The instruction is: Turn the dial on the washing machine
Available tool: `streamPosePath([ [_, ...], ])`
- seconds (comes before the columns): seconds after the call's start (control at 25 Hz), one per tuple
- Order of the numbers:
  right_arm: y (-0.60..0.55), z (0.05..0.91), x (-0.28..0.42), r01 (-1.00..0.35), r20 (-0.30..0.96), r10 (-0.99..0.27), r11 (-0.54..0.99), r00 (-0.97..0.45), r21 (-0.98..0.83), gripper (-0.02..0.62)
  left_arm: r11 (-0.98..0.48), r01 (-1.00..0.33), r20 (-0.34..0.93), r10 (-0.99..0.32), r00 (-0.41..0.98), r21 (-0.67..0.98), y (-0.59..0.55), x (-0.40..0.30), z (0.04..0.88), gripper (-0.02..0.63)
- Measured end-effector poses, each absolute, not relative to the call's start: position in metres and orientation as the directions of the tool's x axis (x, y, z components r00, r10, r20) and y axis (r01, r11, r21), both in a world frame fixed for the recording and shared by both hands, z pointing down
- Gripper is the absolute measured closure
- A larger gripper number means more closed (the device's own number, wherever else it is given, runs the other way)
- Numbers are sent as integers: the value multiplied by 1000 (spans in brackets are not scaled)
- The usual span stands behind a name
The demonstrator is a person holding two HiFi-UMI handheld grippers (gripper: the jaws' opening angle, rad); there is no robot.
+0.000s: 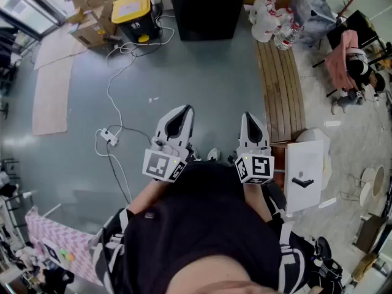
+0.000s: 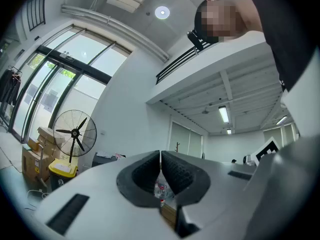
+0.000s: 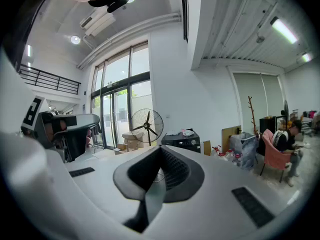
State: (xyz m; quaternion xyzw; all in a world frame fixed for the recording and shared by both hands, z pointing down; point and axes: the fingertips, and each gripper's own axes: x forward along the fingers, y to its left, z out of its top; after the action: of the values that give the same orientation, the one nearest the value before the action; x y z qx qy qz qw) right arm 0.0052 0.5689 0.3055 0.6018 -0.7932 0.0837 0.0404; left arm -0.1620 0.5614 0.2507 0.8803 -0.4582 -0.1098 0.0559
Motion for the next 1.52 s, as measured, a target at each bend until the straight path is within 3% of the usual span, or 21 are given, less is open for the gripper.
streamPosePath([
  [0.52,567,298,-10,-957,110,-954,265,-278,-115,568,-577,-792,-139,-816,560,199,561,-177,254,577],
  [0.56,565,295,-12,-957,99,-956,264,-276,-119,555,-578,-792,-139,-816,561,199,560,-179,253,578],
  [0.64,561,296,-18,-958,105,-956,262,-273,-115,469,-580,-790,-138,-815,563,198,559,-186,254,577],
  [0.96,535,323,-54,-964,137,-957,245,-258,-101,465,-615,-758,-116,-787,606,216,543,-216,286,578],
  [1.24,478,342,-52,-965,156,-954,245,-258,-98,466,-603,-757,-89,-793,603,252,496,-214,311,577],
  [1.52,347,361,-12,-961,146,-953,253,-267,-108,465,-586,-777,-72,-807,587,232,370,-177,325,577],
])
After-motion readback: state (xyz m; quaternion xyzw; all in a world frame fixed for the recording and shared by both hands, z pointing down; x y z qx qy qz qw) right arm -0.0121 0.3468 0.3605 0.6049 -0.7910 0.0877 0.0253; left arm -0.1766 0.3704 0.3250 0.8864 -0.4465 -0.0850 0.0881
